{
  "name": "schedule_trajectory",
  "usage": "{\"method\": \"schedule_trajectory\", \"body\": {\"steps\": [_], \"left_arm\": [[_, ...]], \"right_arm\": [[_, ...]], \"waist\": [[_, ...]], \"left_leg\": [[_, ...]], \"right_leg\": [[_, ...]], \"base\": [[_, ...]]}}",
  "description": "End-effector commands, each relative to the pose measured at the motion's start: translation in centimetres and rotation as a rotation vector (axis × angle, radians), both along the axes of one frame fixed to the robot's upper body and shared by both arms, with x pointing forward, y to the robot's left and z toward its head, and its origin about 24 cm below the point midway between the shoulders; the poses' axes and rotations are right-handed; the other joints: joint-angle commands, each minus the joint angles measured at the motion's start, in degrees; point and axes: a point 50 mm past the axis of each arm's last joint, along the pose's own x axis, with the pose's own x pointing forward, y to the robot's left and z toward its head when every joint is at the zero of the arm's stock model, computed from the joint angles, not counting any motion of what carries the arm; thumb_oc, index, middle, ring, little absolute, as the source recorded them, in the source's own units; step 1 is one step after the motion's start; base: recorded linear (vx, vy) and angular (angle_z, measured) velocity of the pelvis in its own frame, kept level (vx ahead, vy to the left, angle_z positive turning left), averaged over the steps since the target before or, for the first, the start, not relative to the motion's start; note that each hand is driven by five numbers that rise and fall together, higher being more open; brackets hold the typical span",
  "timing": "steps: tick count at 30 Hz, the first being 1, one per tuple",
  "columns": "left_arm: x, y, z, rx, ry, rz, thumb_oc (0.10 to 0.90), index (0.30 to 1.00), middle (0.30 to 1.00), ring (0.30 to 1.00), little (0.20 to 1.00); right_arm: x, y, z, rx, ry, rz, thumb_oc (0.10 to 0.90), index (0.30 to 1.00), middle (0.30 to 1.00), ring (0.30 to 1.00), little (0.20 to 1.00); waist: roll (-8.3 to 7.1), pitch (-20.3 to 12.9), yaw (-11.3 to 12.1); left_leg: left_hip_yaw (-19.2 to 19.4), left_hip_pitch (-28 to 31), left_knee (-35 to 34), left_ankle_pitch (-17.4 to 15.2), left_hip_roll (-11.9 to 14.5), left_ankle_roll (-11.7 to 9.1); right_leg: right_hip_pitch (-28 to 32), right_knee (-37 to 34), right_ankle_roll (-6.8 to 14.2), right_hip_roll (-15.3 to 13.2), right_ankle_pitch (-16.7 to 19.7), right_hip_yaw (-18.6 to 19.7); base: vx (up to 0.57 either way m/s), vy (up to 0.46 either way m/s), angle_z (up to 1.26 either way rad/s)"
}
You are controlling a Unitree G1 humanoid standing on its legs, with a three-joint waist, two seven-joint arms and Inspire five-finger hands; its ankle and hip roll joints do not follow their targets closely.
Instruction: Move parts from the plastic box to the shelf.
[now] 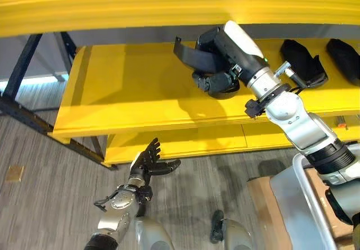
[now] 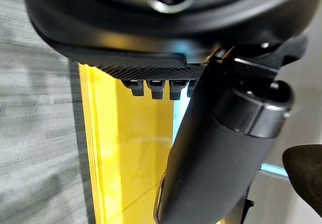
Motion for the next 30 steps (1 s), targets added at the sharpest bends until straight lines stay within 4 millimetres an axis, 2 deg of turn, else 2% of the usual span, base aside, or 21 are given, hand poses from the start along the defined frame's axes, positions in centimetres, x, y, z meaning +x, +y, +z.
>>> {"method": "schedule_trajectory", "body": {"steps": [1,6,16,24,30], "left_arm": [[0.9,0.4,4.3,0.033,-0.230,-0.018,0.900,1.000,1.000,1.000,1.000],[1.0,0.4,4.4,0.049,-0.232,-0.024,0.900,1.000,1.000,1.000,1.000],[1.0,0.2,4.6,0.060,-0.244,-0.046,0.900,1.000,1.000,1.000,1.000],[0.9,0.7,4.8,0.063,-0.249,-0.035,0.900,1.000,1.000,1.000,1.000],[0.8,0.8,5.6,0.057,-0.285,-0.051,0.900,1.000,1.000,1.000,1.000]], "right_arm": [[-2.5,0.5,9.2,0.167,-0.390,0.053,0.400,0.300,0.300,0.300,0.300],[-3.0,0.4,9.3,0.184,-0.405,0.063,0.400,0.300,0.300,0.300,0.300],[-2.9,0.6,9.9,0.139,-0.445,0.034,0.400,0.300,0.300,0.300,0.300],[-1.4,0.2,9.8,0.066,-0.408,-0.038,0.400,0.300,0.300,0.300,0.300],[2.0,-1.4,8.5,0.006,-0.298,-0.191,0.400,0.300,0.300,0.300,0.300]], "waist": [[-4.33,-6.3,3.0],[-5.37,-7.2,2.6],[-6.83,-7.6,2.8],[-7.47,-6.5,3.4],[-7.06,-4.1,4.8]], "left_leg": [[-0.9,-3.5,8.0,-5.4,0.3,0.8],[0.7,-4.6,11.0,-8.0,-0.7,1.4],[1.1,-6.4,12.9,-9.7,-1.3,1.9],[0.9,-7.5,13.4,-9.8,-1.1,2.0],[0.0,-9.6,13.7,-9.3,-1.3,2.1]], "right_leg": [[12.3,-12.4,4.9,-6.9,1.4,-1.1],[12.7,-14.7,5.7,-7.9,2.8,-1.0],[12.2,-15.7,6.5,-8.2,3.8,-1.2],[11.1,-15.3,6.6,-8.0,4.0,-1.4],[9.1,-14.3,6.7,-8.2,4.4,-1.9]], "base": [[0.13,0.112,0.03],[0.10,0.083,0.10],[0.05,0.031,0.01],[-0.01,-0.003,-0.01],[-0.04,-0.002,0.00]]}}
